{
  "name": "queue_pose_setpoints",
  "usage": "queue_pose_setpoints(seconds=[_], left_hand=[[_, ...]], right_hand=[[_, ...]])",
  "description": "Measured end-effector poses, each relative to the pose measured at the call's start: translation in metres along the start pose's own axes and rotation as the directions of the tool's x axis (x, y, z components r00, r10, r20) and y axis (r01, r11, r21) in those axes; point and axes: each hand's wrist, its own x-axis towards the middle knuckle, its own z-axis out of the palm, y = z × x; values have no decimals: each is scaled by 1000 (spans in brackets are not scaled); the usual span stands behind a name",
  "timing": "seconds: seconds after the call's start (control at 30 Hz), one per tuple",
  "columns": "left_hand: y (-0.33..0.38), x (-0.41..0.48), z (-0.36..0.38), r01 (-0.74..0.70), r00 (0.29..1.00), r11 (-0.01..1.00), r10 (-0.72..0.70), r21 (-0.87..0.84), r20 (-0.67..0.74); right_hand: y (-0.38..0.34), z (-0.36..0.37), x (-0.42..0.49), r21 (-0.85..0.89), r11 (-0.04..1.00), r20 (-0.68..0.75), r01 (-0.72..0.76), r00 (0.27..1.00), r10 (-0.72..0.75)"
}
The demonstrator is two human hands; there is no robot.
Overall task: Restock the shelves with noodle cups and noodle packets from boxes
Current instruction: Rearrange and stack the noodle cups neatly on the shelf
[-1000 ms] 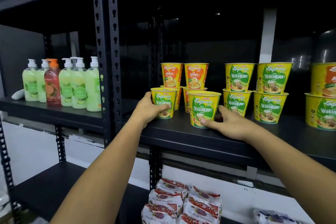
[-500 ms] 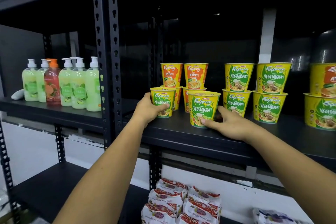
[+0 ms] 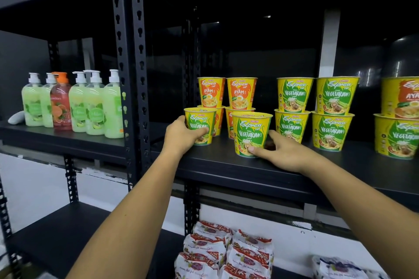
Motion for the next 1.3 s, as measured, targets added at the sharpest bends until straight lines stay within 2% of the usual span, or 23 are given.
queue_pose_setpoints(seconds=[0.13,0.2,0.27,0.33,0.47,0.57,0.67,0.9,1.13,1.3], left_hand=[[4,-21,3,-71,959,987,106,142,-262],[5,-30,3,-129,940,979,172,160,-294],[4,-34,1,-168,964,976,192,142,-186],[1,-33,-1,-225,974,954,228,197,9],[6,-34,-5,-403,890,818,244,411,386],[10,-36,-8,-467,841,747,209,473,500],[7,-36,-9,-470,838,736,198,487,509],[5,-37,-6,-429,874,763,215,483,436],[8,-39,-6,-381,898,789,191,481,397],[8,-38,-6,-381,901,790,201,480,384]], right_hand=[[0,1,-1,1,1000,-24,7,1000,-7],[1,1,-1,17,1000,-37,7,999,-6],[2,0,-1,31,999,-52,10,999,-8],[2,1,-1,24,1000,-68,16,998,-14],[1,2,-1,17,1000,-75,15,997,-14],[1,2,1,6,1000,-66,13,998,-12],[4,1,5,-7,1000,-44,12,999,-12],[-14,3,25,-29,998,18,-60,998,60],[-25,25,44,84,994,-46,-76,996,80],[-23,31,44,9,1000,-64,-25,998,25]])
